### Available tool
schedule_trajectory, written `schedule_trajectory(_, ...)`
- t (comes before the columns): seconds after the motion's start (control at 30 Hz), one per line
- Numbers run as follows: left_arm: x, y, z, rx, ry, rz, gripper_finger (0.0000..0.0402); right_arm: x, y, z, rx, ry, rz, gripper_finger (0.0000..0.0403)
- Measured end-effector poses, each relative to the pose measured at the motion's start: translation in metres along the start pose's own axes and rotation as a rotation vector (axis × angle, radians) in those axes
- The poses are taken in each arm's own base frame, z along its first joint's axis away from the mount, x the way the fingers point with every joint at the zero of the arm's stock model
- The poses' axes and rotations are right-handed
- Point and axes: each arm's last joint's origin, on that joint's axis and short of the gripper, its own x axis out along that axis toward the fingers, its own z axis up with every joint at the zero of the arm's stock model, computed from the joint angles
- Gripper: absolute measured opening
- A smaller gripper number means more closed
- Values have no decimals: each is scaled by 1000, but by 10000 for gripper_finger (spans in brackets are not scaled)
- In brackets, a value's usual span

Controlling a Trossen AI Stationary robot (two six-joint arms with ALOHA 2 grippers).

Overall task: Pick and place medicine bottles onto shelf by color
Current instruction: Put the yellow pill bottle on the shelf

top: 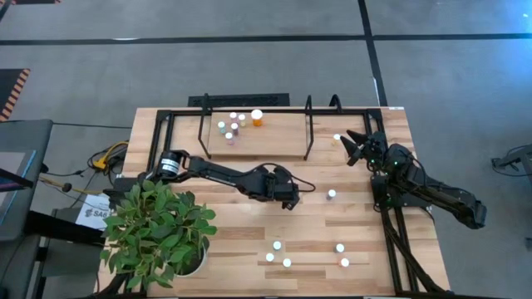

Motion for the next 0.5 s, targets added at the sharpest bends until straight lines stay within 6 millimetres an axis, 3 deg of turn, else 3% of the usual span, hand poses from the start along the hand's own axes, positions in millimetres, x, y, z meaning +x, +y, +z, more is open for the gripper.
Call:
schedule_trajectory(0.3,-1,-1,0,-1,19,-19,95,0,0,0,0,0,0,249)
schedule_trajectory(0.5,-1,-1,0,-2,24,-24,84,0,0,0,0,0,0,249)
